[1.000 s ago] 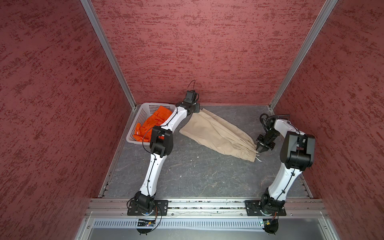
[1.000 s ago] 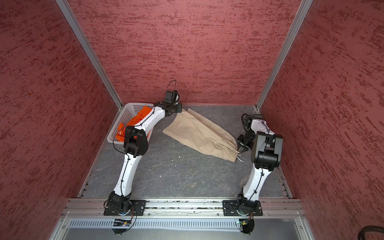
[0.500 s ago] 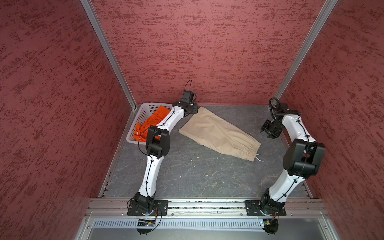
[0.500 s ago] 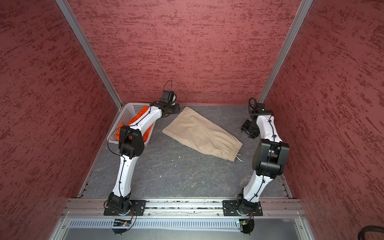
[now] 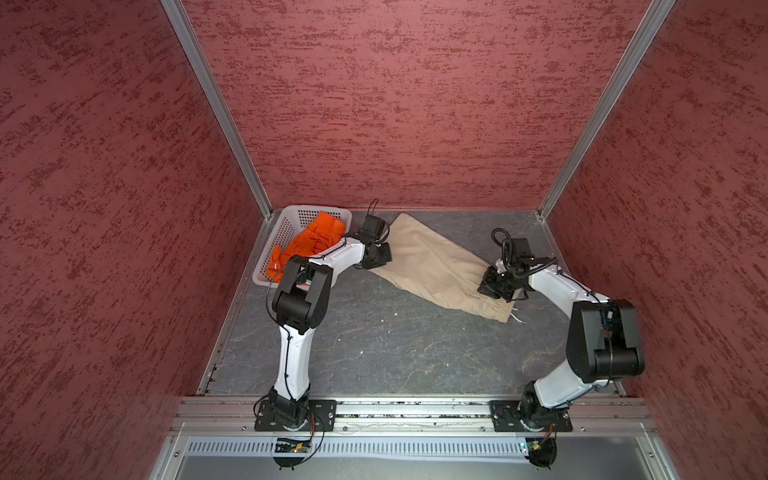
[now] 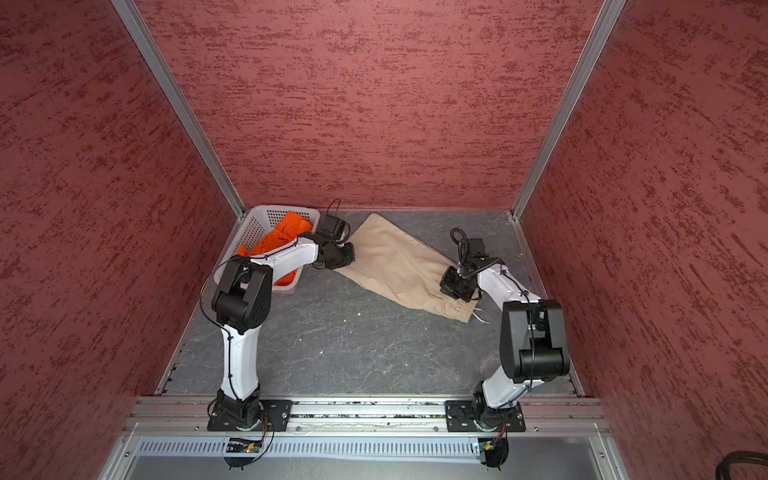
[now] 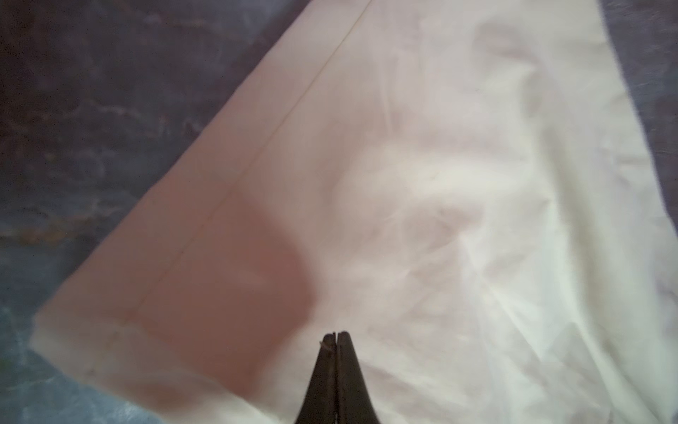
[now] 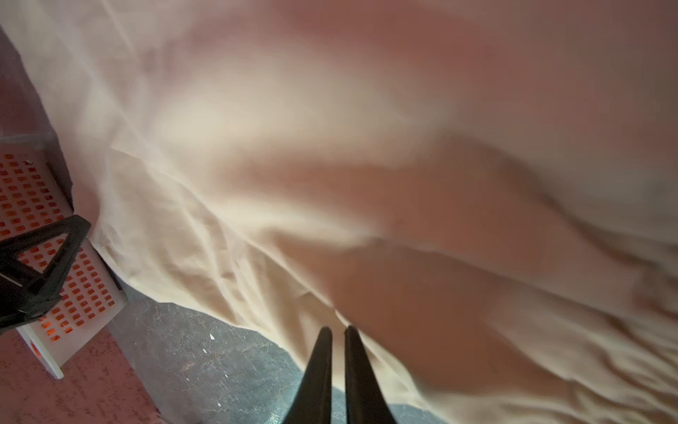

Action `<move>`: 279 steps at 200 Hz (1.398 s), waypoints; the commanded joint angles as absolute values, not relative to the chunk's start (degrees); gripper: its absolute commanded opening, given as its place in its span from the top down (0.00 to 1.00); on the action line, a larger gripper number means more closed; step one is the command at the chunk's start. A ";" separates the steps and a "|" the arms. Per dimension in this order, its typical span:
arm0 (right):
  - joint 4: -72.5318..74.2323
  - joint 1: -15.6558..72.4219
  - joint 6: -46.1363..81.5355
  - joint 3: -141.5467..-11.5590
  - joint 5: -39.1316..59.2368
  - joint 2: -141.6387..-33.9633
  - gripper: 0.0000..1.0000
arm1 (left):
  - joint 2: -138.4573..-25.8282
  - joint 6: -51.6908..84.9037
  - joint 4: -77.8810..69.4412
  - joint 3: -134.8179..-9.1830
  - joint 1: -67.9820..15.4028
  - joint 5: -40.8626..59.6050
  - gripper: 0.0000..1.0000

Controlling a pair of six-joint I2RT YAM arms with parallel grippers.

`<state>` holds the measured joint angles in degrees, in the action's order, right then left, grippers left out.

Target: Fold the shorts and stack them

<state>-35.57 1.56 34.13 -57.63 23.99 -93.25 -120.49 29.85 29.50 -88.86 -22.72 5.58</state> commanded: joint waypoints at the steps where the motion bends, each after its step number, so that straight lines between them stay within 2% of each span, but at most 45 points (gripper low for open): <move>1: -28.30 1.24 36.33 -56.46 26.24 -94.70 0.90 | -121.66 33.09 28.16 -87.90 -22.63 2.80 1.00; 30: -29.68 -0.62 34.83 -55.16 23.45 -97.99 0.90 | -122.09 34.19 30.27 -85.98 -22.59 0.53 1.00; 51: -29.36 -5.31 34.18 -52.85 22.33 -99.51 0.88 | -121.15 34.62 32.12 -83.42 -22.68 -1.03 1.00; 81: -30.53 -9.44 32.21 -52.89 20.08 -100.19 0.79 | -117.89 34.96 32.02 -76.45 -23.18 -3.16 1.00; 125: -29.84 -7.33 31.17 -52.75 22.74 -97.94 0.67 | -110.08 36.87 29.40 -64.97 -23.96 -2.08 1.00; 155: -32.29 -2.93 30.85 -54.20 24.52 -92.29 0.66 | -101.00 37.57 27.79 -62.40 -26.11 1.20 1.00; 181: -32.37 -2.12 31.06 -56.85 25.28 -88.42 0.66 | -96.70 36.18 25.10 -64.68 -30.14 3.61 0.86; 199: -30.68 -2.11 30.03 -59.64 25.23 -88.66 0.70 | -98.34 35.79 22.43 -67.67 -32.79 6.29 0.86; 246: -26.19 -1.06 29.77 -68.05 29.05 -99.26 0.78 | -111.64 32.69 23.03 -80.44 -39.99 7.82 1.00; 279: -23.73 0.29 29.67 -72.13 32.13 -106.36 0.80 | -118.23 30.70 24.66 -85.52 -43.46 7.69 1.00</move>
